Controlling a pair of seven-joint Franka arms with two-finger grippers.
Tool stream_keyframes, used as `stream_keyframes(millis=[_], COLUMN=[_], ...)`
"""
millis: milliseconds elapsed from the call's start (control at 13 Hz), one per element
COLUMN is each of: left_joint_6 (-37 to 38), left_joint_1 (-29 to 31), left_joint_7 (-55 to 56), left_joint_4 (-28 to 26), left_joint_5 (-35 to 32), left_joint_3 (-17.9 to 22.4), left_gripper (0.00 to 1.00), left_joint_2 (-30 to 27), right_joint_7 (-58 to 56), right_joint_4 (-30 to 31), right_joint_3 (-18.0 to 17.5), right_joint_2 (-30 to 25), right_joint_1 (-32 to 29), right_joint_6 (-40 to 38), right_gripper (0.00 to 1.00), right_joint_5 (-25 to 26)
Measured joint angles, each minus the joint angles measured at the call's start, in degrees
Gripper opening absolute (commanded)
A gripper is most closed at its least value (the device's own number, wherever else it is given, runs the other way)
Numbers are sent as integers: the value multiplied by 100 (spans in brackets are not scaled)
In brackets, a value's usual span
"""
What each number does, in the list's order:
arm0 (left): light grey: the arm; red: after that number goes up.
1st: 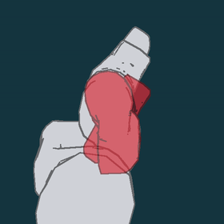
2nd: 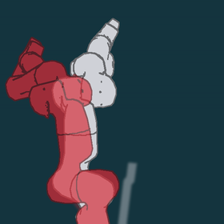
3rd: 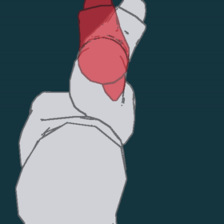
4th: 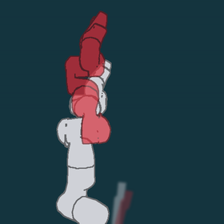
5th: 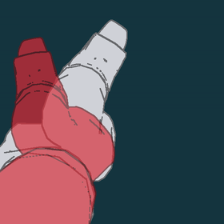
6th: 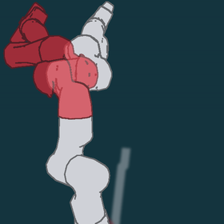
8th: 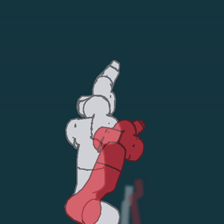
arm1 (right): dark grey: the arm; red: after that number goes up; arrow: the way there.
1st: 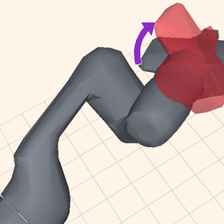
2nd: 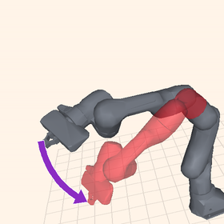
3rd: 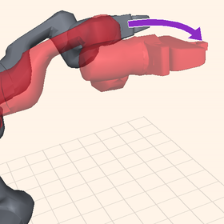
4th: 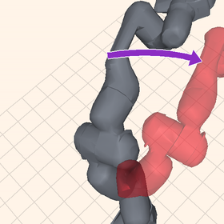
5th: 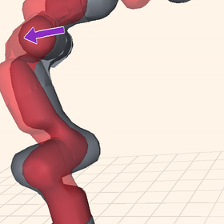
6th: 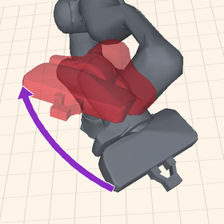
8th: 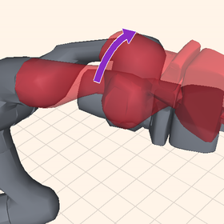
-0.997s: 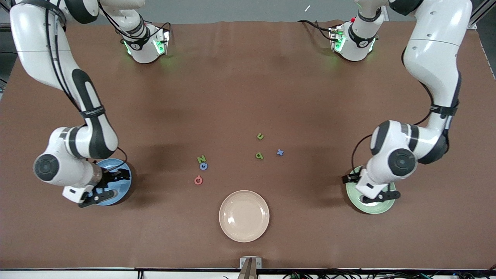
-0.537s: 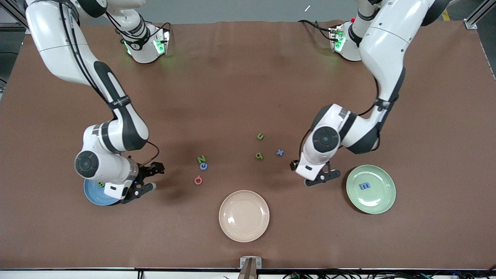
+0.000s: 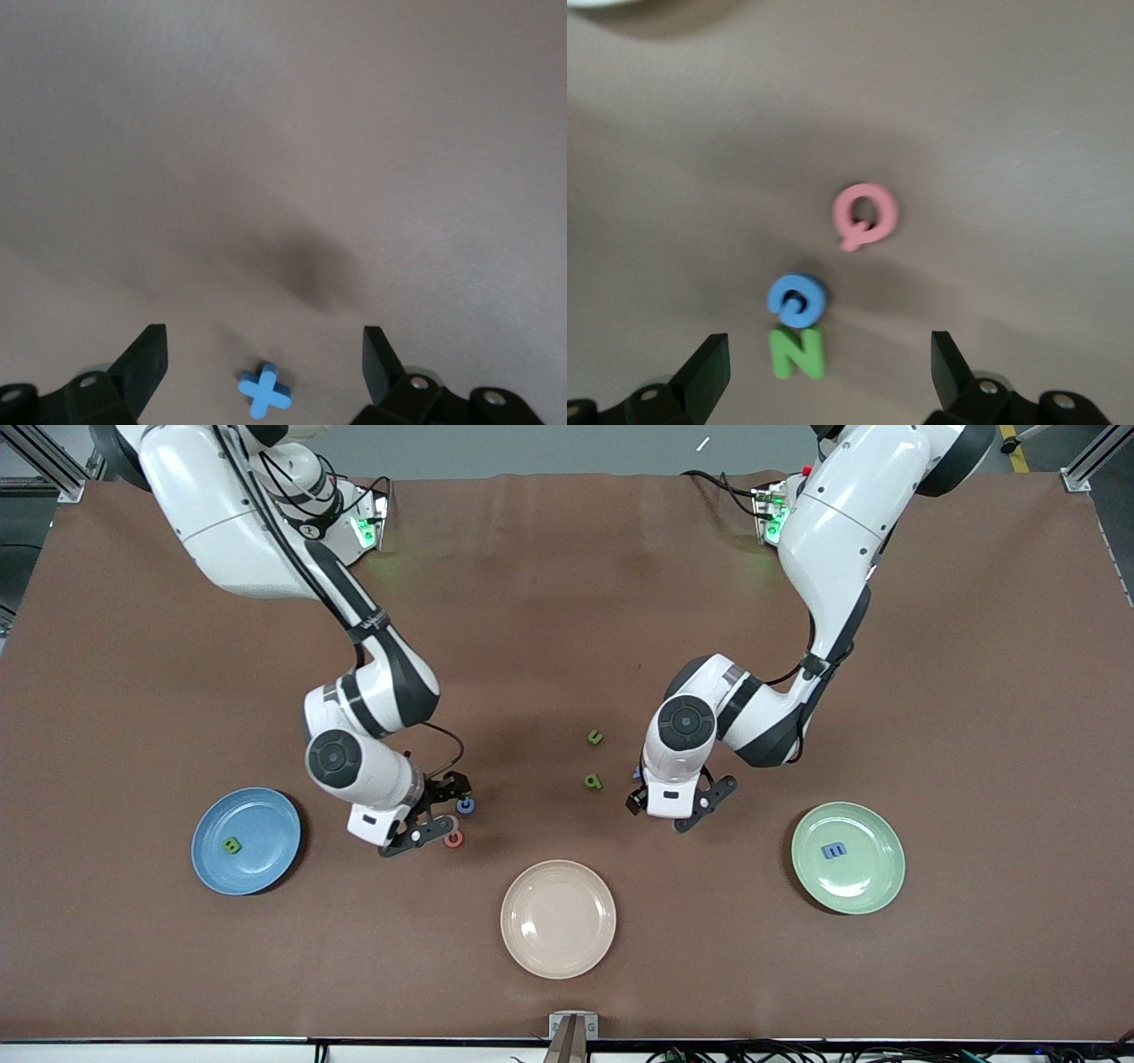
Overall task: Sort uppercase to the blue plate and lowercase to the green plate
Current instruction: 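Grasp the green N with the right gripper while the left gripper grasps blue x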
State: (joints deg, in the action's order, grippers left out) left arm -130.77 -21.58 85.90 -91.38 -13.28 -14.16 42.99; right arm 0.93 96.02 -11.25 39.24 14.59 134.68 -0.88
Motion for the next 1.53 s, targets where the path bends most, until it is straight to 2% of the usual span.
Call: stream_keyframes(millis=[230, 384, 460, 690, 997, 1151, 1227, 1381, 1534], left_joint_6=[-202, -305, -339, -414, -462, -479, -496, -546, -673], left_joint_1=[-114, -132, -133, -130, -134, -142, -149, -181, -222], left_joint_7=[1151, 1613, 1707, 1777, 1786, 1787, 1787, 1810, 2011], left_joint_4=[-278, -351, -391, -443, -447, -449, -449, -452, -473], left_joint_5=[-5, -6, -6, -6, -6, -6, -6, -6, -6], left_joint_3=[8, 9, 11, 23, 22, 18, 16, 12, 11], left_gripper=[84, 76, 72, 69, 64, 62, 60, 53, 40], left_joint_2=[15, 15, 15, 11, 10, 10, 10, 8, 8], right_joint_7=[41, 95, 108, 110, 111, 111, 112, 127, 236], right_joint_4=[531, 620, 628, 645, 667, 666, 670, 669, 644], right_joint_3=[5, 7, 11, 74, 111, 118, 117, 118, 150], right_joint_2=[6, 3, -2, -8, -39, -56, -59, -62, -121], right_joint_1=[144, 216, 241, 255, 256, 257, 259, 260, 240], right_joint_6=[654, 713, 713, 713, 715, 714, 713, 712, 653], right_gripper=[100, 93, 87, 65, 30, 9, 3, 2, 2], right_joint_5=[0, 1, 8, 182, 254, 269, 269, 270, 270])
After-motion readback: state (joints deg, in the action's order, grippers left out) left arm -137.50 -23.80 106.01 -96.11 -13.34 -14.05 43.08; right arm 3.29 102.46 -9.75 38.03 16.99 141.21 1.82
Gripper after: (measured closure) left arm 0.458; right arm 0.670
